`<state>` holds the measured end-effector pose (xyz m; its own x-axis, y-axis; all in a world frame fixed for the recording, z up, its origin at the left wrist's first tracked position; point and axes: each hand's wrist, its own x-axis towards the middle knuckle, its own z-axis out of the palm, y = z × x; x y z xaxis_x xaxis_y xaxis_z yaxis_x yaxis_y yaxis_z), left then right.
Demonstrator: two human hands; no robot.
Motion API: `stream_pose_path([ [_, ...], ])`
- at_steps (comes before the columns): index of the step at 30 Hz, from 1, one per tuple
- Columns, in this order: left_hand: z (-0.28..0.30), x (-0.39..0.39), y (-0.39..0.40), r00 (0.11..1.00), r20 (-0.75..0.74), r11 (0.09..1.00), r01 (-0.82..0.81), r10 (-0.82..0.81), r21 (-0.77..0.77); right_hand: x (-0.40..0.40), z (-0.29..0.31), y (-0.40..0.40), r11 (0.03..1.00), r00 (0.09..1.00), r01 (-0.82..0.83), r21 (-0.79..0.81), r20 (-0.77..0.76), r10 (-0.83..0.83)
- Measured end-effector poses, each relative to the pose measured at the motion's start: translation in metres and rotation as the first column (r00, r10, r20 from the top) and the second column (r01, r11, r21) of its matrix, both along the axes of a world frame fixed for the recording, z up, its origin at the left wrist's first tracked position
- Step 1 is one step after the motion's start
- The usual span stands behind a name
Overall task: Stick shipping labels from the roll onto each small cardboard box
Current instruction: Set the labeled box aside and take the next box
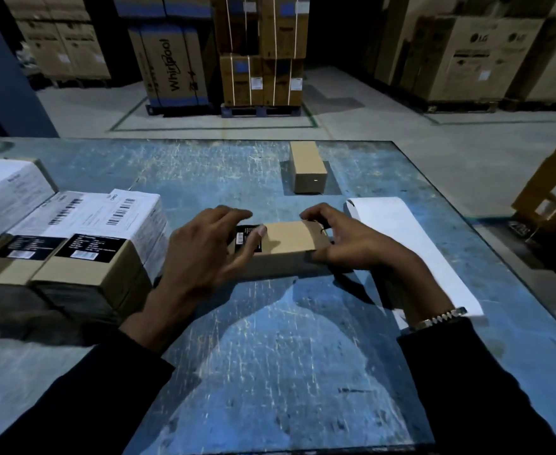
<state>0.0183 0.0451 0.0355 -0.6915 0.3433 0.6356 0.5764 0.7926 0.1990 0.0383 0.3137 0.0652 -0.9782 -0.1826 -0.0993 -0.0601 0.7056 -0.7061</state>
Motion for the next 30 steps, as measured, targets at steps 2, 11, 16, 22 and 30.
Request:
stream_pose_path([
  [2,-0.001,-0.001,-0.001,0.999,0.027,0.998,0.029,-0.028,-0.051,-0.003,-0.002,0.002,1.000,1.000,-0.007,-0.011,0.007,0.007],
  [11,-0.007,0.000,-0.004,0.996,0.043,0.989,0.083,-0.078,-0.123,-0.011,-0.009,-0.001,0.997,0.993,-0.039,-0.071,0.111,0.047],
  [16,-0.006,0.001,-0.004,0.989,0.072,0.981,0.139,-0.130,-0.139,0.000,0.003,0.012,0.992,0.976,-0.123,-0.027,0.178,0.126],
  [22,0.001,0.009,-0.003,0.939,0.141,0.938,0.328,-0.312,-0.109,0.020,0.014,0.033,0.975,0.938,-0.221,-0.024,0.268,0.219],
  [30,0.002,0.010,-0.003,0.898,0.177,0.896,0.427,-0.403,-0.122,0.026,0.027,0.032,0.968,0.928,-0.249,-0.024,0.279,0.246],
])
